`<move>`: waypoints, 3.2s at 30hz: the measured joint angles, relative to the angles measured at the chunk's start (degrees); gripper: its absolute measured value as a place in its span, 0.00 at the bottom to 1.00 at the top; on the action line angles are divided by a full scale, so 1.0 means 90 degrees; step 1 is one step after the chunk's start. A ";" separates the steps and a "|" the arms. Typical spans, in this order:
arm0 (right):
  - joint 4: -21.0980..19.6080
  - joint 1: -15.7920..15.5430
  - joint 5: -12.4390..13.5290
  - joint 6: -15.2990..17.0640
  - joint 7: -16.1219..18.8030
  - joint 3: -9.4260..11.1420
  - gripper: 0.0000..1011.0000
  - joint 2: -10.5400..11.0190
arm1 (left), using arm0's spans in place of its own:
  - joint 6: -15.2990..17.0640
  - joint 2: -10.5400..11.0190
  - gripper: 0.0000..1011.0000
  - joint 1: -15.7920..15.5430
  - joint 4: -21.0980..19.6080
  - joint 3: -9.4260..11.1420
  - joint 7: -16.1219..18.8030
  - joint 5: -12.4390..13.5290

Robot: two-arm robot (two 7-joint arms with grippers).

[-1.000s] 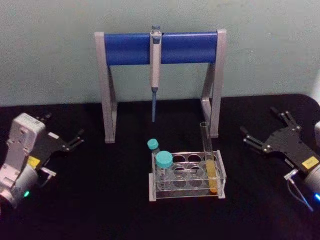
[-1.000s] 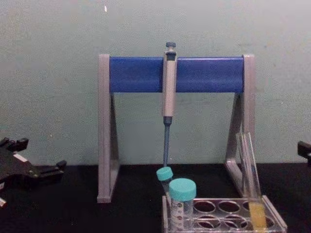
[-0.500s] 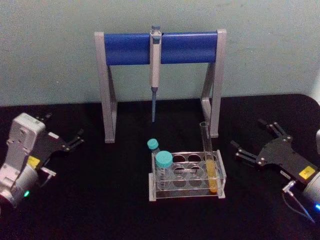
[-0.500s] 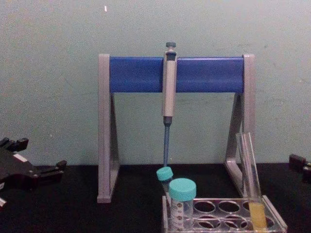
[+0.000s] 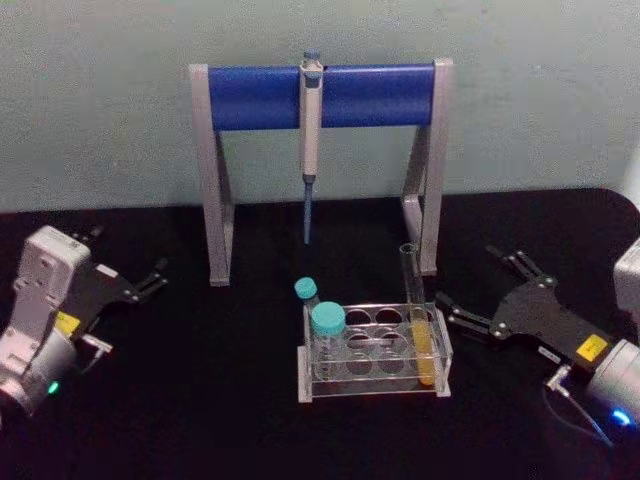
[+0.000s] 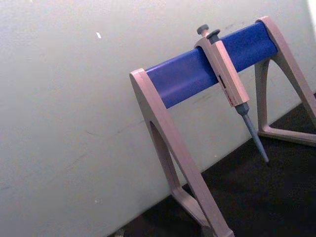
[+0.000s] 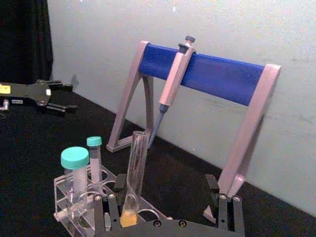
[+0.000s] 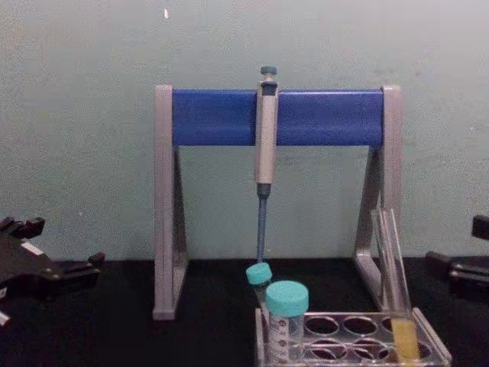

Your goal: Pick up the test tube from the test tube rack, shake it, then place it back into the test tube rack.

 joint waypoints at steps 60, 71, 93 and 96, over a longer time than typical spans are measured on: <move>0.1123 0.1265 0.0308 0.0807 0.1164 -0.0440 0.99 -0.0715 | 0.0000 0.0000 0.99 0.0000 0.0000 0.0000 0.0000 0.0000; 0.1120 0.1264 0.0300 0.0804 0.1162 -0.0437 0.99 -0.0714 | 0.0000 0.0000 0.99 0.0000 0.0000 0.0000 0.0000 0.0000; 0.1111 0.1257 0.0295 0.0794 0.1158 -0.0430 0.62 -0.0714 | 0.0000 0.0000 0.99 0.0000 0.0000 0.0000 0.0000 0.0000; 0.1111 0.1257 0.0294 0.0794 0.1158 -0.0430 0.54 -0.0714 | 0.0000 0.0000 0.99 0.0000 0.0000 0.0000 0.0000 0.0000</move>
